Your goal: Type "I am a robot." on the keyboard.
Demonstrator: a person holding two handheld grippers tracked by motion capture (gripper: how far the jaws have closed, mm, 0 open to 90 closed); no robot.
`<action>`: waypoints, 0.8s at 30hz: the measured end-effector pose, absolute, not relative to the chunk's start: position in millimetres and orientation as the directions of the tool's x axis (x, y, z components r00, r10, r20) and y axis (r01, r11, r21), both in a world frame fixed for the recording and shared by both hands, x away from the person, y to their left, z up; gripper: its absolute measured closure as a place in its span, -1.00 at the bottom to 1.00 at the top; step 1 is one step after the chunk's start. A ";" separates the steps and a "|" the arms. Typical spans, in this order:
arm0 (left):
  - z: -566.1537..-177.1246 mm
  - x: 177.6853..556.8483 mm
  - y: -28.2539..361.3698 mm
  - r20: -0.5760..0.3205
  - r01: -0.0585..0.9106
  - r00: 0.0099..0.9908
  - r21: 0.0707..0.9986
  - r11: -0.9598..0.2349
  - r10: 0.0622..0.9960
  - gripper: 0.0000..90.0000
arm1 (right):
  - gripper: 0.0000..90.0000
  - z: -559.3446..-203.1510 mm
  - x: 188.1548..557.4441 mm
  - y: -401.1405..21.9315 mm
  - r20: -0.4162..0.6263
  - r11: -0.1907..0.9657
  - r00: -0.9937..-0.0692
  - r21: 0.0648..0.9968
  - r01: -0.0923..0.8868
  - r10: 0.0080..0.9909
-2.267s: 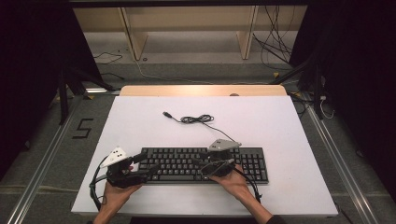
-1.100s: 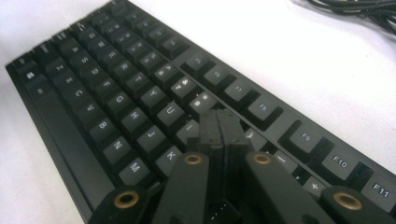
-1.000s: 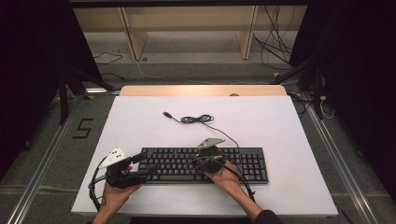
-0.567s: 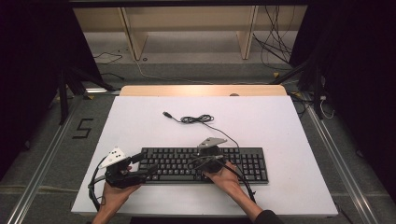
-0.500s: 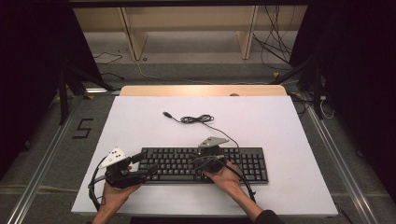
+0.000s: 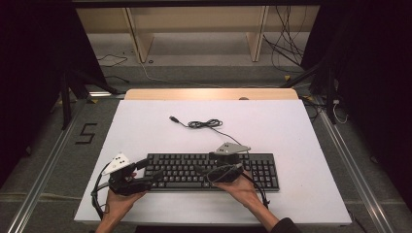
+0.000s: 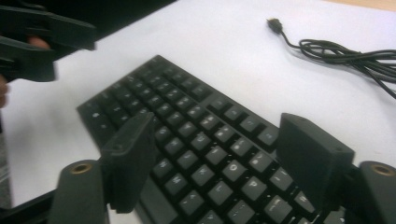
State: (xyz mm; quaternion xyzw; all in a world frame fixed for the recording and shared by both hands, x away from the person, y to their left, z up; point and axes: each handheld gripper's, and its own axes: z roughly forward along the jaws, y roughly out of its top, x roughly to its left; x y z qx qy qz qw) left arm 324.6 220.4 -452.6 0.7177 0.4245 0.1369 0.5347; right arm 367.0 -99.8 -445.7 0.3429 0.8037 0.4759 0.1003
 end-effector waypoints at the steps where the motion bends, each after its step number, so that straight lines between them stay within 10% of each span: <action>1: -452.6 324.6 220.4 -0.257 0.463 0.602 0.884 -0.068 0.756 -0.47 | -0.41 -444.6 365.4 -100.0 0.168 0.308 -0.745 0.835 0.455 0.645; 24: -452.2 324.4 221.9 -0.249 0.453 0.597 0.889 -0.065 0.763 -0.47 | -0.42 -443.3 359.1 -76.9 0.178 0.341 -0.796 0.834 0.435 0.579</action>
